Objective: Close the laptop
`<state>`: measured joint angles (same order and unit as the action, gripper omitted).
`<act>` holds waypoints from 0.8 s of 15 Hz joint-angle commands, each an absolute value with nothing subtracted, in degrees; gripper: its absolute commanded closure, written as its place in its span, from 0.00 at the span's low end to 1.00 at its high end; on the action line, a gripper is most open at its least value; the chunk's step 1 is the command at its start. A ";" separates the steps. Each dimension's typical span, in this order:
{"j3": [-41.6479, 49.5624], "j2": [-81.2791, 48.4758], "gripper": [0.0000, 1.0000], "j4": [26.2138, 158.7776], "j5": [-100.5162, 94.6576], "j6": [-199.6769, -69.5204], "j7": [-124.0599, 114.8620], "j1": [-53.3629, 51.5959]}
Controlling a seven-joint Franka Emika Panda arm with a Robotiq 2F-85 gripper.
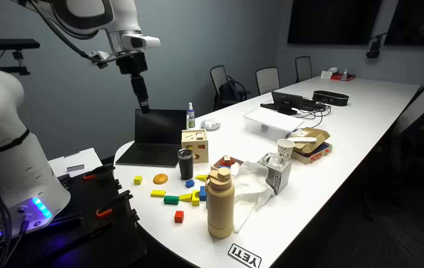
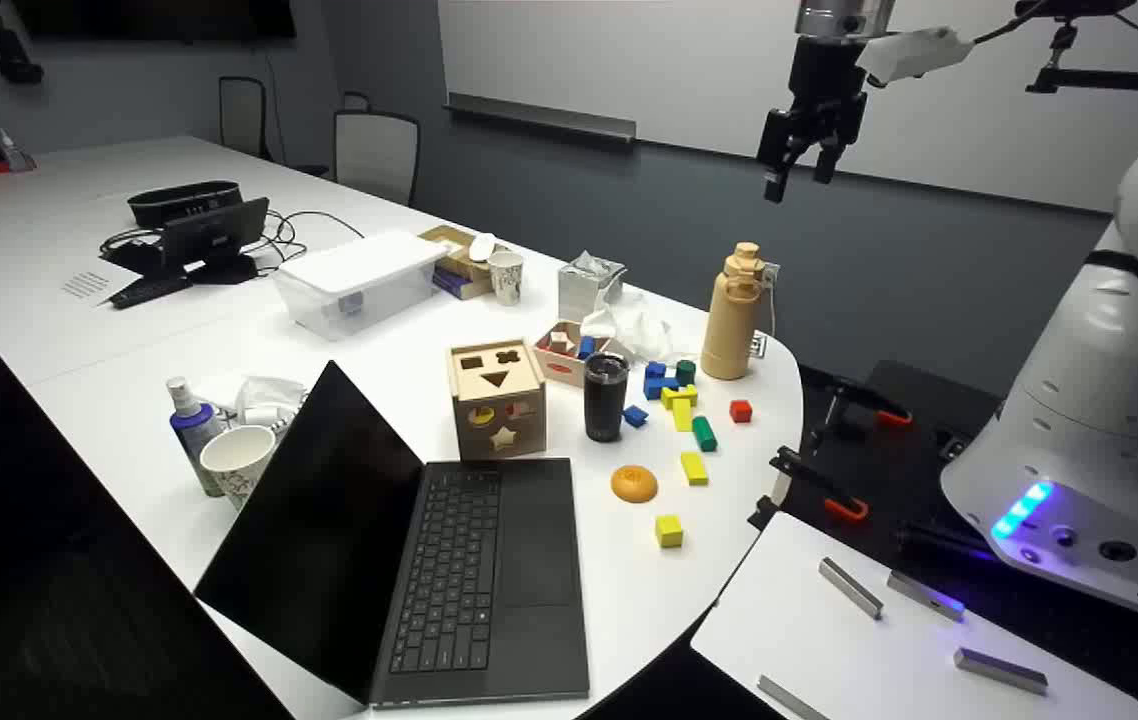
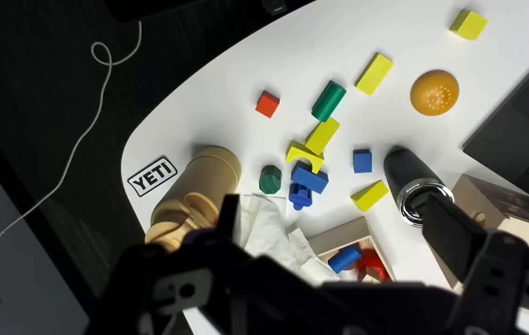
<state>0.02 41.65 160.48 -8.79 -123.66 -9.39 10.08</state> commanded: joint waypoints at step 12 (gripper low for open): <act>-5.46 28.14 0.00 155.29 -4.02 -134.34 -10.84 1.34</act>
